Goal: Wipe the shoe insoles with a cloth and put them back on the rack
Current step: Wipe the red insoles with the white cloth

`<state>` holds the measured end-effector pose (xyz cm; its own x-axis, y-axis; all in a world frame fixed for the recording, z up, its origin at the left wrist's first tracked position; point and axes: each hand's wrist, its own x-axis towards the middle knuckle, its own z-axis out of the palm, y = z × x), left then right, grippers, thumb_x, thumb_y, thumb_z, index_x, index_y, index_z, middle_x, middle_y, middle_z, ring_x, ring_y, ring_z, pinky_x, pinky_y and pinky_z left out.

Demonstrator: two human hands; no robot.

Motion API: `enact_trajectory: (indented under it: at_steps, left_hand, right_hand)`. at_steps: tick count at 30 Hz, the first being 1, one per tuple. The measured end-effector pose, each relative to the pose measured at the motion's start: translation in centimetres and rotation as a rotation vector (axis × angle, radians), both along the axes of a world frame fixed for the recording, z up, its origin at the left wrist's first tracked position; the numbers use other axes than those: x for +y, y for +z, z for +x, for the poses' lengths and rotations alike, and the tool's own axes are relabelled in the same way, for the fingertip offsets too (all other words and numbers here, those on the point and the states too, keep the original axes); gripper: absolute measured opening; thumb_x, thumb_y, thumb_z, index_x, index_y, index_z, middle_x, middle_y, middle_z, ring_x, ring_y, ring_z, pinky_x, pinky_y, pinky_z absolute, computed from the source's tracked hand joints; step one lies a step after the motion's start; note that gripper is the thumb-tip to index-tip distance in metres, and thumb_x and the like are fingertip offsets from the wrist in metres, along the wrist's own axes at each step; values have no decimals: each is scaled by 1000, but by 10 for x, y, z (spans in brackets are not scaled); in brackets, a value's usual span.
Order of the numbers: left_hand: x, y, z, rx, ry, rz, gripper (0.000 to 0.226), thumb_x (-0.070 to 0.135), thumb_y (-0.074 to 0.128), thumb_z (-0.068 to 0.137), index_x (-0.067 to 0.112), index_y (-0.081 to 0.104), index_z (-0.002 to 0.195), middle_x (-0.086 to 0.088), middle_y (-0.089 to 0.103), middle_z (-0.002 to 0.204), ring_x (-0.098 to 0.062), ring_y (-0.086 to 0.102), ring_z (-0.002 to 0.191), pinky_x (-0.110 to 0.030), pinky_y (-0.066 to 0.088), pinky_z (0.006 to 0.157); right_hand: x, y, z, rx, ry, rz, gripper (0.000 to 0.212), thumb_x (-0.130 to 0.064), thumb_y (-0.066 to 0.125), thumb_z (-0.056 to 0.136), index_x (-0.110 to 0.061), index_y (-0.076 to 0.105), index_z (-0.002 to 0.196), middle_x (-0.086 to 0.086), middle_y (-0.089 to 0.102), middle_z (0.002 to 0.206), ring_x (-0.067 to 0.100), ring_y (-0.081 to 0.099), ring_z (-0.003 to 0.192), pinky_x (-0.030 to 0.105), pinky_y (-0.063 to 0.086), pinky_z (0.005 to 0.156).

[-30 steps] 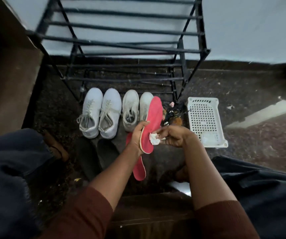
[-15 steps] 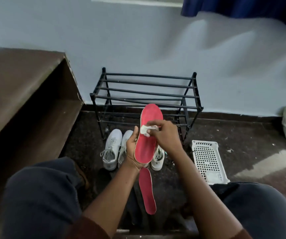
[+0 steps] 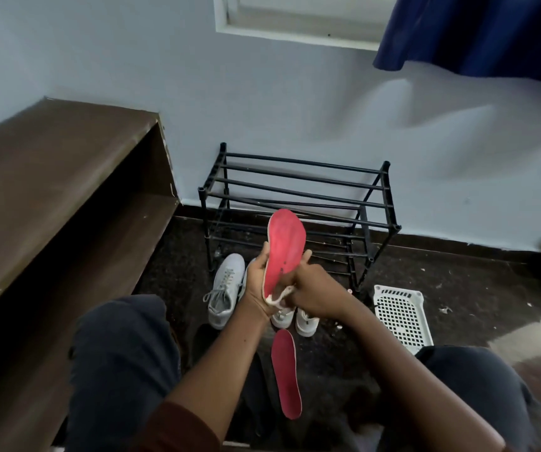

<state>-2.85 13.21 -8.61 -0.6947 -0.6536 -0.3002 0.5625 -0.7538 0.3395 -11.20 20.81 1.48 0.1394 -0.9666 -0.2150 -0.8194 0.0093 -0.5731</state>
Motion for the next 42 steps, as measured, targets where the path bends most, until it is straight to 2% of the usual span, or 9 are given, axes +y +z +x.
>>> enact_trajectory:
  at_steps: [3,5,11,15,21,29,33,39,42]
  left_hand:
    - [-5,5,2,71,-9,-65,72,33,92,48,-6,70,104,-22,68,104,-33,68,95,-44,53,86]
    - [-6,9,5,133,24,-59,66,28,92,50,-6,70,103,-22,68,102,-34,68,94,-44,54,85]
    - [-21,11,20,26,16,-4,78,33,90,51,-5,64,113,-22,58,115,-31,62,104,-41,50,91]
    - [-28,11,32,-25,71,83,63,44,62,75,-4,57,115,-22,59,109,-29,70,80,-34,57,76]
    - [-34,12,25,-32,52,94,63,33,81,64,-6,61,110,-20,64,99,-31,67,88,-39,57,77]
    - [-38,14,18,20,69,86,43,26,74,69,-5,67,98,-19,68,93,-31,70,85,-43,57,77]
    - [-37,11,26,-133,71,94,61,46,49,82,-1,54,121,-16,56,112,-26,61,99,-34,53,86]
    - [-39,-7,24,-196,54,78,75,49,71,73,8,44,130,-13,46,118,-24,52,106,-32,45,93]
    - [-38,2,23,-56,43,88,49,36,73,71,-5,67,98,-17,66,95,-29,68,87,-37,57,76]
  right_hand:
    - [-14,4,-7,-67,-249,-145,28,3,58,74,-12,73,91,10,71,97,18,60,86,11,35,62]
    - [-22,2,-2,-48,-325,-254,28,3,55,76,-10,72,95,11,70,99,22,60,88,12,36,66]
    - [-27,-8,33,37,-92,-255,37,11,48,77,-7,74,96,14,67,105,29,61,97,20,34,86]
    - [-17,-14,42,-16,29,-300,30,10,54,70,-8,76,80,12,69,89,28,65,86,39,44,93]
    - [-51,-8,31,-30,-183,-214,22,2,64,75,-6,75,93,13,73,93,22,67,84,9,38,72]
    - [-66,-7,25,-53,-235,-278,17,0,64,79,-6,75,91,14,73,90,21,68,83,11,42,72]
    - [-46,-9,33,-72,-92,-151,25,4,60,78,-9,75,95,12,72,95,21,66,88,7,37,77]
    - [-44,-12,36,-77,-107,-109,22,-4,66,77,-14,75,93,10,73,91,19,65,83,14,40,77]
    - [-58,-13,30,-93,-220,-167,20,-3,67,76,-11,75,93,13,73,88,20,67,79,9,40,65]
